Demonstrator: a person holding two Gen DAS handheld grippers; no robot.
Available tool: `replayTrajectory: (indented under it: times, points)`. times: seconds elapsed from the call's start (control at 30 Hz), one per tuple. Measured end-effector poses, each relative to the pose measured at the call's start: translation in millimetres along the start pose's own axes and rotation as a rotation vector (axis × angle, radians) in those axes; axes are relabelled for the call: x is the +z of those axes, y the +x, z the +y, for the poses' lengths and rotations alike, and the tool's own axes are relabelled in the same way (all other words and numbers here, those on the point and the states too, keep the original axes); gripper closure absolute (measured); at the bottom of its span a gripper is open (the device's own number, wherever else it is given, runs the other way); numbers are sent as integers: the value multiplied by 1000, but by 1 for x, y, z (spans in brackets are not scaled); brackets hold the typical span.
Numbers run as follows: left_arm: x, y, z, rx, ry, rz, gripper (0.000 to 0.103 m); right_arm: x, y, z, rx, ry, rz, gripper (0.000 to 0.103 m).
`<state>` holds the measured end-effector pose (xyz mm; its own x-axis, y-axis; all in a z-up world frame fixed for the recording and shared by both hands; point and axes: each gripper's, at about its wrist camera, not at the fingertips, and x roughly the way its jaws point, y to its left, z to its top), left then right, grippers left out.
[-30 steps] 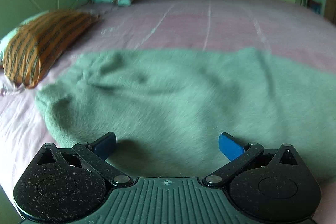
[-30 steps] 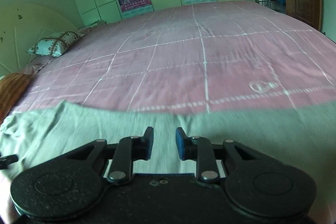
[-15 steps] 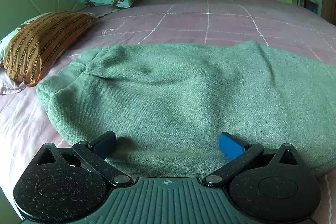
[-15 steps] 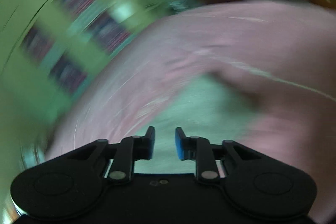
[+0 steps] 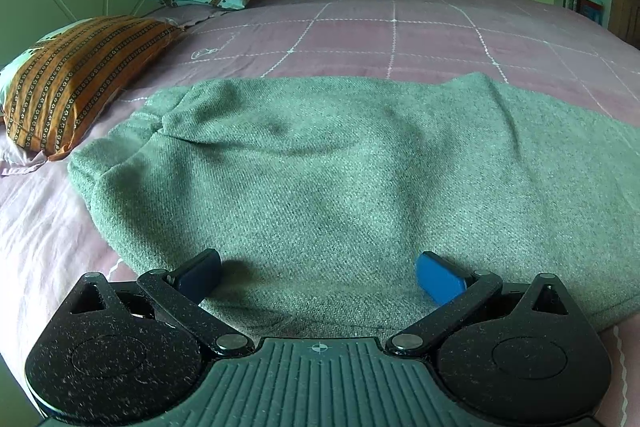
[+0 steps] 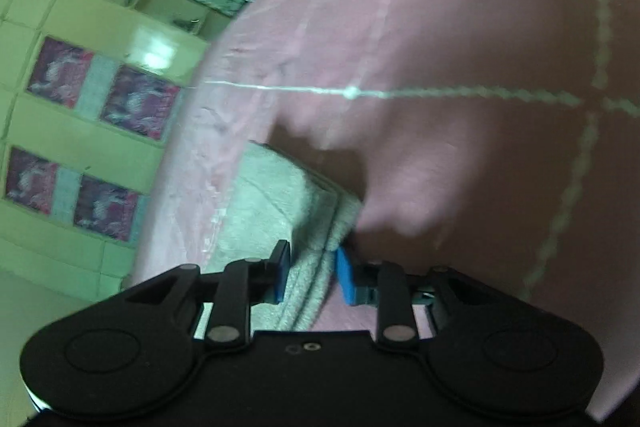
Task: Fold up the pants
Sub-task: 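Pinch the long edge of the grey sweatpants with the right gripper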
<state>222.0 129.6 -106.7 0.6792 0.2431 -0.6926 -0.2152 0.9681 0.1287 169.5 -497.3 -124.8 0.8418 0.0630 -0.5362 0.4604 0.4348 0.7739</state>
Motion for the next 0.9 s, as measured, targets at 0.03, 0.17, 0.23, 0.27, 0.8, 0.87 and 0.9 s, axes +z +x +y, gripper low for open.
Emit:
replayTrajectory:
  times: [0.03, 0.17, 0.23, 0.27, 0.8, 0.87, 0.9]
  points:
    - [-1, 0, 0, 0, 1, -2, 0, 0, 0, 2, -7, -23, 6, 86]
    - [-2, -1, 1, -6, 4, -4, 0, -1, -39, 30, 117, -184, -78, 98]
    - [-2, -1, 1, -9, 8, -7, 0, -3, -52, 37, 133, -245, -122, 98]
    - [-2, 0, 0, -9, 10, -8, 0, -3, -47, 31, 97, -243, -122, 98]
    - [-9, -22, -102, -179, 54, -35, 0, -5, -53, -28, 110, 59, -71, 64]
    - [-10, -23, -102, -174, 58, -36, 0, -5, -43, -24, 97, 37, -50, 67]
    - [-8, -24, -103, -168, 64, -28, 0, -4, -36, -25, 94, 28, -43, 67]
